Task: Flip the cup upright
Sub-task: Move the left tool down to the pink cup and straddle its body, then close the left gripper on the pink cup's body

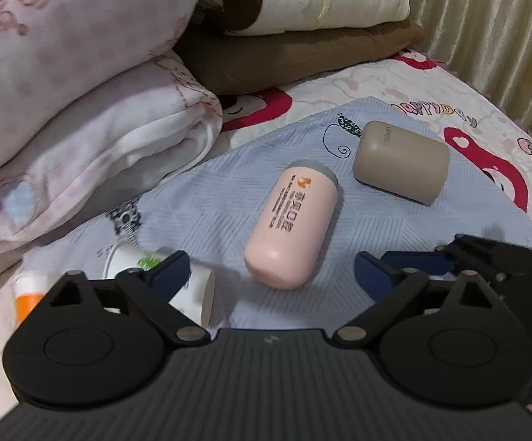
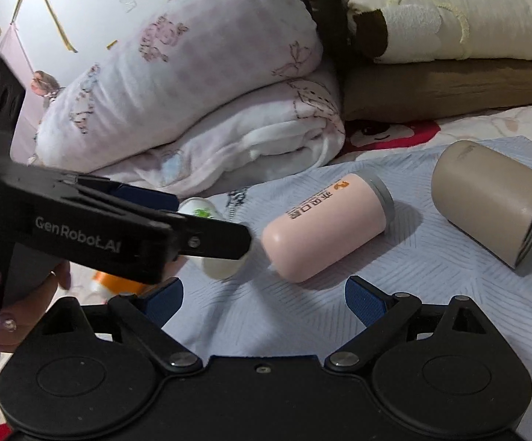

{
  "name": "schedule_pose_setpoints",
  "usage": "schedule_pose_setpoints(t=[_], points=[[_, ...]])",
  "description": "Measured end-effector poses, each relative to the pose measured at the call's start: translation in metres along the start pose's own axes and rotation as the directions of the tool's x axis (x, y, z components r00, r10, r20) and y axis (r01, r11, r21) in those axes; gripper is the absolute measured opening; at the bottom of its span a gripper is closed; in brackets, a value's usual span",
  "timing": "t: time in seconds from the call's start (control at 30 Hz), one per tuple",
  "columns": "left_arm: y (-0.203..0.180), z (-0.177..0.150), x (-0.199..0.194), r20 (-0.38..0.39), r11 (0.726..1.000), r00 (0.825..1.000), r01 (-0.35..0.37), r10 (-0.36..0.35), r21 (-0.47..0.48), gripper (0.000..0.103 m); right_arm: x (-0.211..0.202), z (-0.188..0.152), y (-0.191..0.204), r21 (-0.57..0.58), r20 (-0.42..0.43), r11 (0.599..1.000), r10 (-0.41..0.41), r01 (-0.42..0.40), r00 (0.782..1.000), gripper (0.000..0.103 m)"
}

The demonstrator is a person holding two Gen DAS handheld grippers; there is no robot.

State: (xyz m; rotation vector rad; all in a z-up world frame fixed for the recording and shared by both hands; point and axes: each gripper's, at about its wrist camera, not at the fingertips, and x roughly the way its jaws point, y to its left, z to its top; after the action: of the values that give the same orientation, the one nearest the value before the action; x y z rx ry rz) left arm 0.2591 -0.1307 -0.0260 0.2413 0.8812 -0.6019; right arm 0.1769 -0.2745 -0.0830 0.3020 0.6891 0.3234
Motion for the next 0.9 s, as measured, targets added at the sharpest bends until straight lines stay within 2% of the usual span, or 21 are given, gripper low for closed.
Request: schedule_pose_setpoints(t=[0.23, 0.33, 0.47, 0.53, 0.6, 0.73, 0.8, 0.87, 0.9], points=[[0.013, 0.015, 0.036, -0.053, 0.998, 0.997, 0.055, -0.057, -0.028, 0.070, 0.027, 0.004, -0.014, 0.004, 0.001, 0.999, -0.038, 0.038, 0.999, 0.097], [0.023, 0.019, 0.048, -0.084, 0.991, 0.990, 0.108, -0.115, -0.080, 0.060, 0.033, 0.007, -0.019, 0.030, 0.005, 0.999, -0.028, 0.028, 1.000, 0.097], [0.020, 0.024, 0.051, -0.069, 0.988, 0.988, 0.135, -0.140, -0.070, 0.058, 0.041, 0.007, -0.024, 0.135, -0.006, 0.991, 0.010, -0.009, 1.000, 0.097], [0.019, 0.024, 0.059, -0.099, 0.987, 0.984, 0.142, -0.150, -0.078, 0.057, 0.048, 0.006, -0.025, 0.162, -0.014, 0.987, 0.006, -0.004, 1.000, 0.097], [0.022, 0.023, 0.068, -0.132, 0.986, 0.981, 0.133, -0.146, -0.099, 0.057, 0.053, 0.004, -0.024, 0.165, -0.019, 0.986, -0.001, 0.004, 1.000, 0.097], [0.027, 0.018, 0.068, -0.124, 0.978, 0.976, 0.164, -0.181, -0.130, 0.056, 0.058, 0.003, -0.021, 0.152, -0.034, 0.988, 0.000, 0.005, 0.999, 0.097], [0.029, 0.015, 0.070, -0.150, 0.969, 0.965, 0.193, -0.216, -0.154, 0.056, 0.059, 0.002, -0.019, 0.134, -0.025, 0.991, -0.016, 0.020, 1.000, 0.093], [0.031, 0.013, 0.071, -0.144, 0.964, 0.963, 0.200, -0.226, -0.177, 0.056, 0.059, 0.003, -0.018, 0.123, -0.006, 0.991, -0.043, 0.043, 0.999, 0.085], [0.031, 0.013, 0.071, -0.138, 0.963, 0.965, 0.199, -0.225, -0.180, 0.056, 0.059, 0.003, -0.019, 0.124, 0.000, 0.991, -0.047, 0.046, 0.999, 0.085]])
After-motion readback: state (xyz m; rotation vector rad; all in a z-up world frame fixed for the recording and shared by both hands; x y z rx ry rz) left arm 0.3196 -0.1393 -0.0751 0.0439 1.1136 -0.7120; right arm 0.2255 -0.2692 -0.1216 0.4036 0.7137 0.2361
